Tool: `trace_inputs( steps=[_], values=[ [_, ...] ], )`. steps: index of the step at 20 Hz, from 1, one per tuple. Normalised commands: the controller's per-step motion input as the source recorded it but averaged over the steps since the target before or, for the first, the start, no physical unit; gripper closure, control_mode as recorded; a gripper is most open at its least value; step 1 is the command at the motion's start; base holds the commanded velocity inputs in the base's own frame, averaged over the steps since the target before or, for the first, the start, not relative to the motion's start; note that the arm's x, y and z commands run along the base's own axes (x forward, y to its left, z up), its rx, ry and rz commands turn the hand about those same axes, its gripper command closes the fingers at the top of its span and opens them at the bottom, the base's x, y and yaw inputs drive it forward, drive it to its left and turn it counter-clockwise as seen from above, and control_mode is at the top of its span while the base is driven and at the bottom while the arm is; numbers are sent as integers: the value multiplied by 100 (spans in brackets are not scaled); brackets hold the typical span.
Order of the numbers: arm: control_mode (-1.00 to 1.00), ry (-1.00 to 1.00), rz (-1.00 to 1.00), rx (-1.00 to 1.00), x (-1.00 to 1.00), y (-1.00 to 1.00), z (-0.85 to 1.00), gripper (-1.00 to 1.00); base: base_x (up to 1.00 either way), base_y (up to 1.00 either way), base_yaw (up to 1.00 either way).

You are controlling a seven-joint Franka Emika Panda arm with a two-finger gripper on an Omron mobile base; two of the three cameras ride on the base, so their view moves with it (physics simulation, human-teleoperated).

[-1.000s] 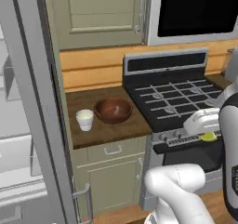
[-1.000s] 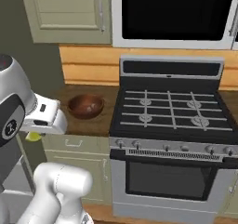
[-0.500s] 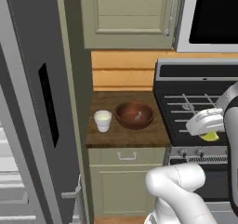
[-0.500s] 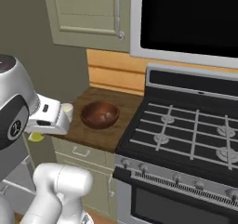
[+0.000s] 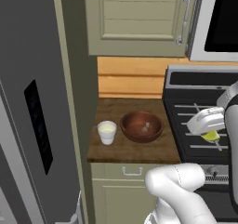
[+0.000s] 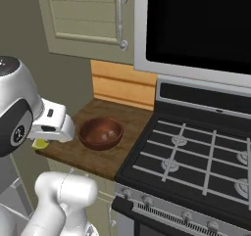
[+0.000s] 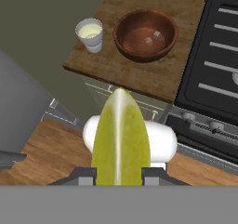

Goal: Grab a lemon wedge from the fridge and one ice cube from the ice bowl, and put them in the glass of lemonade.

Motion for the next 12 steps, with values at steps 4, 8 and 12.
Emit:
trace_inputs(
  steps=[4,8,12],
  values=[
    [100,0,0,0,0,0,0,100,27,2,8],
    [100,0,0,0,0,0,0,100,0,0,0],
    [-100,0,0,0,34,22,-12,100,2,0,0]
  ],
)
